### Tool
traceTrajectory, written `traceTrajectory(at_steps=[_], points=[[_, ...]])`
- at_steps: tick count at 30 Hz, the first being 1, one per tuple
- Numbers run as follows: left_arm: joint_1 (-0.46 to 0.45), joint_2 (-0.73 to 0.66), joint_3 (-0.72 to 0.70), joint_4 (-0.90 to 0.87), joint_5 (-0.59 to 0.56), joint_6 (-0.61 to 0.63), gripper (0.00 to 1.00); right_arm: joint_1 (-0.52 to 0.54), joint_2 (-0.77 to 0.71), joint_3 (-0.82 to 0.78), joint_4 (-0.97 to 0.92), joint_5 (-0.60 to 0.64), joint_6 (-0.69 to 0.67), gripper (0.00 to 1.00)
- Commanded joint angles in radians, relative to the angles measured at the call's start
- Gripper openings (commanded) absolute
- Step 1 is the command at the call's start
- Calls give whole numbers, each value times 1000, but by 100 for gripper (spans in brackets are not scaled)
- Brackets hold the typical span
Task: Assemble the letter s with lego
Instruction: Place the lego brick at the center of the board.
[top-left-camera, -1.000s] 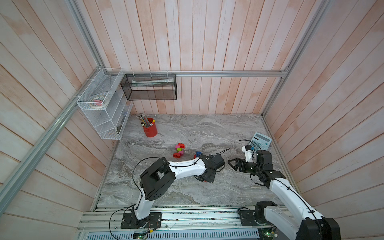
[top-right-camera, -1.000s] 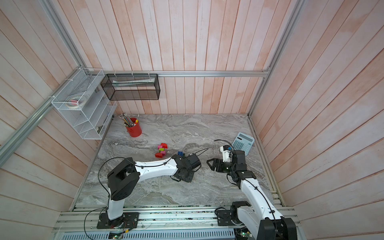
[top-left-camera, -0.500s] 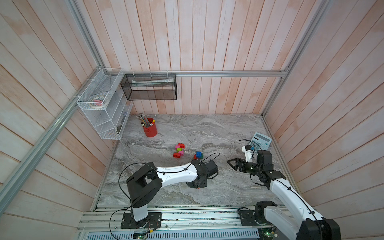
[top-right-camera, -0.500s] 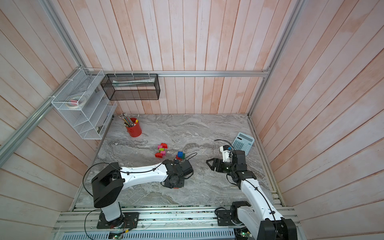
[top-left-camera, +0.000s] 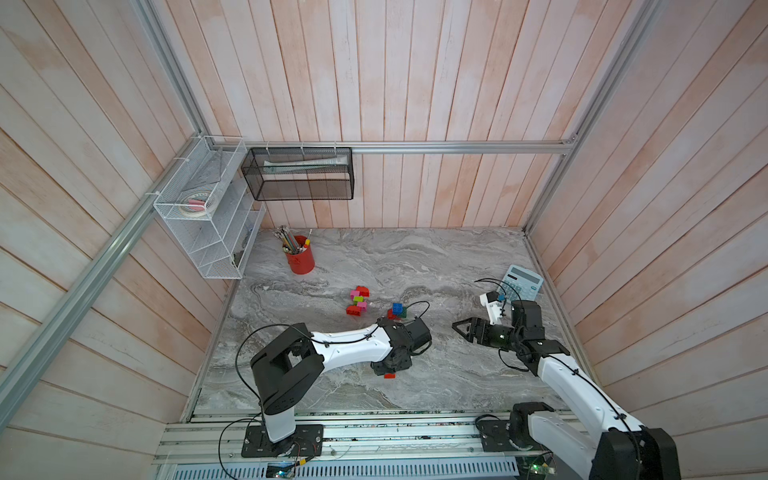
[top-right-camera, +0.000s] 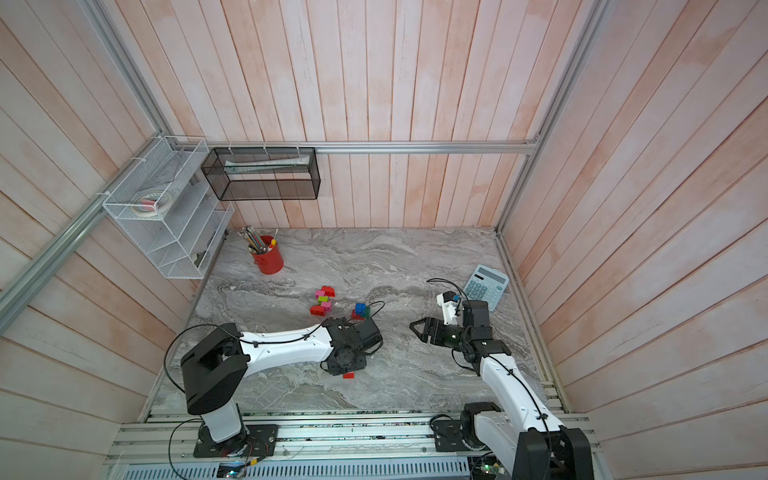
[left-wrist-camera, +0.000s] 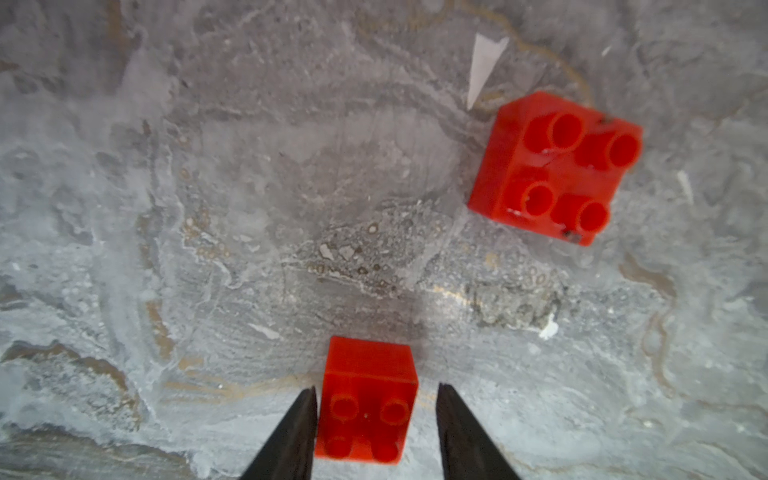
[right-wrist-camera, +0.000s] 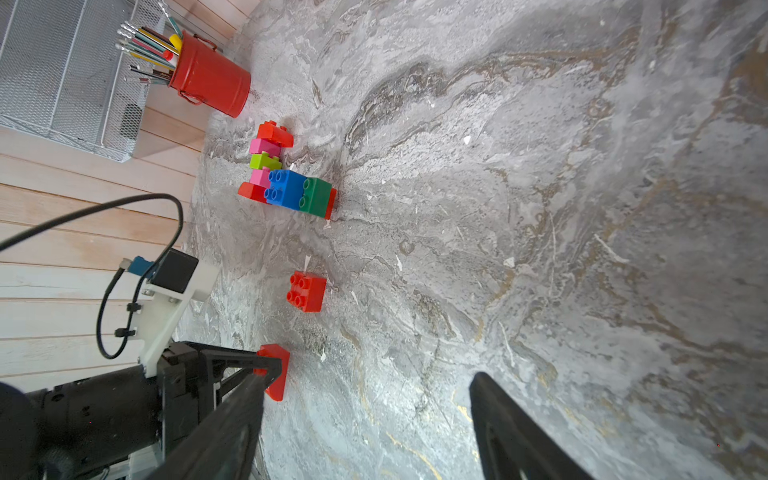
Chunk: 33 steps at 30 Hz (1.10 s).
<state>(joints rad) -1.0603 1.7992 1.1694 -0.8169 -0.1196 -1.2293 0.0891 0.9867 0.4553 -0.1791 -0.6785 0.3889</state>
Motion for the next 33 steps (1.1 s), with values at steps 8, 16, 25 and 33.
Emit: traceTrajectory(at_steps=[8, 16, 25, 33], points=[[-21, -29, -37, 99, 102, -74, 64, -2, 12, 29, 6, -6, -33, 79], [-22, -24, -26, 184, 180, -75, 69, -3, 16, 23, 11, -16, -36, 78], [26, -108, -52, 227, 222, 18, 73, 13, 23, 24, 21, -28, -41, 77], [18, -106, 105, 31, 183, 550, 71, 24, 10, 28, 23, -27, -52, 76]])
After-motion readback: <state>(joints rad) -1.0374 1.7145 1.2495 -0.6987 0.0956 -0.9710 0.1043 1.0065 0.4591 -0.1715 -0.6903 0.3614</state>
